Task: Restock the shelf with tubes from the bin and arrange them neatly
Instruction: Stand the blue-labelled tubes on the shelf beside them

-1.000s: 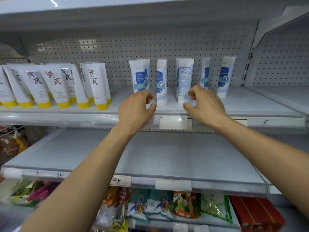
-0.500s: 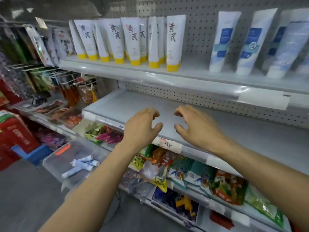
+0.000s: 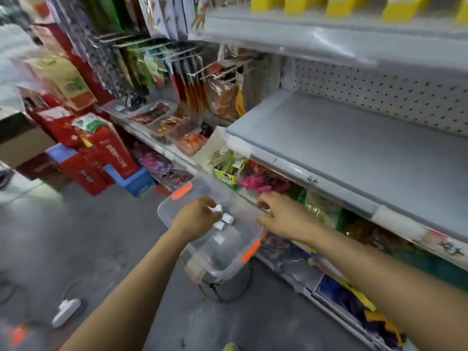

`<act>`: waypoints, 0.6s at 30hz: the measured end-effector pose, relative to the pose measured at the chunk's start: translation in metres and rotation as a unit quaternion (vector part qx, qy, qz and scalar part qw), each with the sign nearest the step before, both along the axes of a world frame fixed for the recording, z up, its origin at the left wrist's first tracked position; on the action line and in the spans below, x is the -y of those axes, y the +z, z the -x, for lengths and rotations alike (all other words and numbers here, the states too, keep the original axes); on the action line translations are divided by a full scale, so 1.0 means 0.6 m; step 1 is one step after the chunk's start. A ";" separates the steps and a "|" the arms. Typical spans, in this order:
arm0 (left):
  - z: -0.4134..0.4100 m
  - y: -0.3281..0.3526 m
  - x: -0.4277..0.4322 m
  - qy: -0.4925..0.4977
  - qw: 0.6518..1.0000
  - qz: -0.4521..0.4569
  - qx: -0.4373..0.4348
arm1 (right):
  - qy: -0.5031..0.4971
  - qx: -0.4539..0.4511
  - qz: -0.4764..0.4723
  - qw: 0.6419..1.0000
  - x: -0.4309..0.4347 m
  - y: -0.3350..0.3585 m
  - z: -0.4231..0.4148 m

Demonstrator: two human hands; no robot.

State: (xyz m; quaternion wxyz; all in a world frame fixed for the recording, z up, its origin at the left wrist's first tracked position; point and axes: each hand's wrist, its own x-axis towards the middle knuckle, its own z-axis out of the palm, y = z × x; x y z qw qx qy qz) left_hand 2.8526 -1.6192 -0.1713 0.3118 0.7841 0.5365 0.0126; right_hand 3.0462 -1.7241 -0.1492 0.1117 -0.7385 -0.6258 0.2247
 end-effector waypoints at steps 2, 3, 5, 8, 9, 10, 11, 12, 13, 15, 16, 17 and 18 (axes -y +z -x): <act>0.026 -0.039 -0.048 0.068 0.995 0.066 0.040 | 0.000 -0.018 0.033 0.999 -0.054 -0.044 0.021; 0.035 -0.058 -0.068 0.110 0.986 0.105 0.067 | -0.002 -0.026 0.052 0.998 -0.080 -0.068 0.029; 0.044 -0.101 -0.101 0.190 0.958 0.184 0.108 | -0.002 -0.037 0.094 0.995 -0.127 -0.111 0.043; 0.046 -0.174 -0.145 0.278 0.905 0.279 0.164 | 0.013 -0.043 0.143 0.989 -0.200 -0.174 0.057; 0.044 -0.200 -0.160 0.299 0.889 0.297 0.180 | 0.020 -0.044 0.154 0.987 -0.226 -0.195 0.062; 0.039 -0.226 -0.174 0.316 0.875 0.312 0.192 | 0.024 -0.046 0.161 0.986 -0.253 -0.215 0.067; 0.035 -0.255 -0.188 0.330 0.863 0.325 0.202 | 0.024 -0.048 0.166 0.985 -0.281 -0.239 0.071; 0.031 -0.285 -0.200 0.347 0.850 0.335 0.212 | 0.024 -0.049 0.167 0.984 -0.307 -0.262 0.076; 0.027 -0.307 -0.207 0.365 0.837 0.342 0.220 | 0.023 -0.051 0.169 0.984 -0.329 -0.281 0.081; 0.019 -0.361 -0.226 0.407 0.806 0.359 0.235 | 0.034 -0.064 0.156 0.985 -0.378 -0.325 0.090; 0.014 -0.392 -0.238 0.426 0.792 0.366 0.239 | 0.034 -0.076 0.142 0.986 -0.402 -0.354 0.093; 0.008 -0.422 -0.251 0.445 0.777 0.373 0.244 | 0.033 -0.083 0.135 0.987 -0.427 -0.387 0.096; 0.002 -0.451 -0.263 0.462 0.762 0.379 0.248 | 0.030 -0.075 0.140 0.987 -0.449 -0.423 0.099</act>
